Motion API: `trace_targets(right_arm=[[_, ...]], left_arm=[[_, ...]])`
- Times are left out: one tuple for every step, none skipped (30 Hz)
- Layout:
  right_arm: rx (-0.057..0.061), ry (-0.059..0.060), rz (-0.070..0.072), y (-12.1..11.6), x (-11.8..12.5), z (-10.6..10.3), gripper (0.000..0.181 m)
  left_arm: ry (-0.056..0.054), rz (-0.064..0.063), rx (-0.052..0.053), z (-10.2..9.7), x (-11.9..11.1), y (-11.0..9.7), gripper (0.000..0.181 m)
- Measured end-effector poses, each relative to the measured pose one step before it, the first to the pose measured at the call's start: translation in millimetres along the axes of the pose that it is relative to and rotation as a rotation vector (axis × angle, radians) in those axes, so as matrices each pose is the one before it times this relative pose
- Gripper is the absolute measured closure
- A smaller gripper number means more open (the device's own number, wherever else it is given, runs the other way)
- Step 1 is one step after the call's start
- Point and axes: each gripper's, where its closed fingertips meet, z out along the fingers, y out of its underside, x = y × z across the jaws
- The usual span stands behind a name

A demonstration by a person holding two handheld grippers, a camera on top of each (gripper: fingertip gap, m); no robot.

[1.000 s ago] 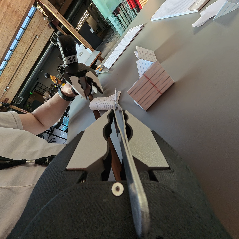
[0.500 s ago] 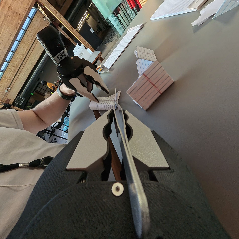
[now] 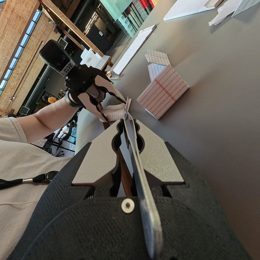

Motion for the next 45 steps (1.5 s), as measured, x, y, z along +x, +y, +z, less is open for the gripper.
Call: trace_targets(right_arm=[[-0.0004,-0.0009,0.0030,-0.06,0.18,0.05,0.168],[-0.0003,-0.0006,0.0032,0.06,0.23,0.04,0.168],[-0.0003,-0.0008,0.0025,-0.01,0.18,0.01,0.168],[-0.0003,-0.0004,0.0017,0.01,0.12,0.03,0.168],[-0.0003,-0.0004,0.0011,-0.04,0.05,0.09,0.168],[-0.0003,-0.0004,0.0014,0.02,0.02,-0.04,0.168],[-0.0001,0.0000,0.0000,0.01,0.00,-0.01,0.168],[0.0002,0.0007,-0.0019,-0.07,-0.01,0.01,0.168],[0.0001,0.0004,-0.0016,0.09,-0.10,0.07,0.168],[0.0002,-0.0003,-0.0003,0.05,-0.08,-0.03,0.168],[0.0002,0.0000,-0.0002,-0.01,-0.03,0.10,0.168],[0.0002,-0.0001,-0.0004,0.04,-0.03,-0.03,0.168],[0.0000,-0.0003,0.0009,0.06,0.09,0.09,0.168],[-0.0002,-0.0005,0.0021,0.01,0.08,0.03,0.168],[-0.0002,-0.0005,0.0018,-0.07,0.15,0.08,0.168],[-0.0002,-0.0002,0.0009,0.02,0.03,0.06,0.168],[-0.0001,0.0000,0.0006,0.01,0.08,0.06,0.168],[0.0001,0.0001,0.0000,-0.01,0.01,0.00,0.168],[0.0002,0.0004,-0.0011,0.00,-0.04,0.03,0.168],[0.0002,0.0006,-0.0013,0.01,-0.05,0.12,0.168],[0.0002,0.0003,-0.0007,-0.01,-0.07,0.03,0.168],[0.0000,-0.0001,0.0002,0.01,0.05,0.15,0.168],[-0.0001,-0.0002,0.0008,0.01,0.03,0.06,0.168],[-0.0001,-0.0005,0.0007,0.01,0.00,0.06,0.168],[0.0000,0.0001,0.0000,-0.07,0.07,0.04,0.168],[-0.0001,-0.0001,-0.0005,0.03,-0.03,0.08,0.168],[0.0004,-0.0009,0.0007,0.02,-0.11,0.05,0.168],[0.0001,0.0000,0.0014,-0.08,0.08,0.12,0.167],[0.0002,-0.0007,0.0003,-0.03,0.00,0.08,0.167],[0.0004,-0.0016,-0.0011,-0.10,-0.27,0.09,0.167],[0.0006,-0.0028,-0.0033,-0.04,-0.62,0.01,0.167],[0.0009,-0.0080,-0.0059,-0.14,-1.48,-0.13,0.166],[0.0025,-0.0095,-0.0091,-0.27,-2.02,-0.33,0.165],[0.0056,-0.0056,-0.0088,-0.57,-1.42,-0.88,0.166],[0.0075,-0.0013,-0.0066,-0.80,-0.78,-1.57,0.165],[0.0050,0.0080,-0.0035,-0.73,1.18,-2.38,0.166],[0.0080,0.0015,-0.0040,-1.22,0.55,-3.19,0.166],[0.0108,0.0015,-0.0062,-1.79,0.32,-3.63,0.166],[0.0144,-0.0020,-0.0117,-2.24,-0.83,-4.31,0.167],[0.0164,-0.0041,-0.0097,-2.95,-2.02,-4.96,0.168],[0.0144,-0.0005,-0.0064,-3.89,-2.10,-6.14,0.168],[0.0196,-0.0010,-0.0119,-6.43,-3.11,-8.14,0.169],[0.0317,-0.0066,-0.0209,-10.91,-5.04,-10.44,0.169],[0.0459,-0.0050,-0.0355,-18.19,-5.83,-13.56,0.169],[0.0641,-0.0077,-0.0596,-27.66,-7.23,-16.55,0.169]], left_arm=[[-0.0010,0.0043,0.0007,0.15,0.65,0.16,0.121],[0.0001,0.0052,0.0011,0.08,1.06,0.11,0.119],[-0.0002,0.0066,0.0006,0.18,1.29,0.24,0.117],[-0.0033,0.0063,0.0001,0.26,1.18,0.23,0.114],[-0.0060,0.0064,-0.0010,0.19,0.89,0.38,0.112],[-0.0050,0.0075,-0.0031,0.01,0.86,0.38,0.111],[-0.0032,0.0076,-0.0026,-0.58,0.79,0.01,0.110],[-0.0044,0.0037,0.0065,-1.48,0.19,-1.40,0.113],[-0.0036,-0.0043,0.0223,-2.85,-0.44,-3.92,0.119],[0.0067,-0.0166,0.0364,-4.16,-0.21,-6.21,0.124],[0.0168,-0.0323,0.0427,-5.03,-0.21,-7.61,0.130],[0.0146,-0.0436,0.0369,-5.11,-1.97,-6.82,0.135],[-0.0004,-0.0476,0.0217,-4.53,-5.04,-4.32,0.148],[-0.0130,-0.0432,0.0053,-3.10,-7.00,-1.77,0.158],[-0.0055,-0.0267,-0.0066,-1.42,-4.87,0.63,0.159],[0.0004,-0.0065,-0.0160,0.19,-2.35,2.58,0.160],[-0.0175,0.0065,-0.0220,1.51,-3.65,3.78,0.166],[-0.0279,0.0153,-0.0200,2.65,-3.75,3.51,0.169],[-0.0200,0.0210,-0.0149,3.28,-1.57,2.46,0.173],[-0.0151,0.0215,-0.0131,3.72,-0.48,1.62,0.176],[-0.0269,0.0170,-0.0162,3.86,-2.43,1.61,0.177],[-0.0350,0.0123,-0.0175,3.67,-4.09,1.47,0.178],[-0.0229,0.0086,-0.0129,3.32,-2.80,0.99,0.179],[-0.0059,0.0025,-0.0083,3.16,-0.54,0.58,0.181],[0.0106,-0.0037,-0.0079,3.18,1.58,0.84,0.181],[0.0144,-0.0070,-0.0048,2.68,1.98,0.63,0.181],[0.0059,-0.0049,0.0001,1.34,0.59,0.24,0.181],[0.0031,-0.0014,0.0017,0.25,0.08,0.13,0.181],[0.0032,-0.0053,0.0032,-0.15,-0.03,-0.06,0.181],[0.0013,-0.0106,0.0061,-0.02,-0.09,0.01,0.181],[0.0022,-0.0066,0.0047,0.02,-0.02,-0.06,0.181],[0.0040,-0.0021,0.0011,-0.02,-0.04,0.09,0.181],[0.0031,-0.0028,0.0022,-0.08,0.06,0.10,0.181],[0.0004,0.0014,-0.0002,-0.01,0.04,0.18,0.181],[-0.0034,0.0108,-0.0039,-0.01,-0.06,0.08,0.181],[-0.0075,0.0179,-0.0060,0.08,0.00,0.16,0.181],[-0.0097,0.0213,-0.0086,0.03,0.07,0.12,0.181],[-0.0105,0.0217,-0.0103,0.15,0.03,0.15,0.181],[-0.0096,0.0186,-0.0096,0.02,0.04,0.10,0.181],[-0.0070,0.0119,-0.0076,0.06,-0.05,0.08,0.181],[-0.0032,0.0031,-0.0044,0.01,-0.03,0.00,0.181],[0.0006,-0.0041,0.0000,0.06,0.08,-0.08,0.181],[0.0033,-0.0091,0.0036,-0.08,-0.03,-0.05,0.181],[0.0042,-0.0122,0.0056,0.00,0.00,-0.01,0.181],[0.0035,-0.0123,0.0066,-0.01,0.08,-0.09,0.181]])
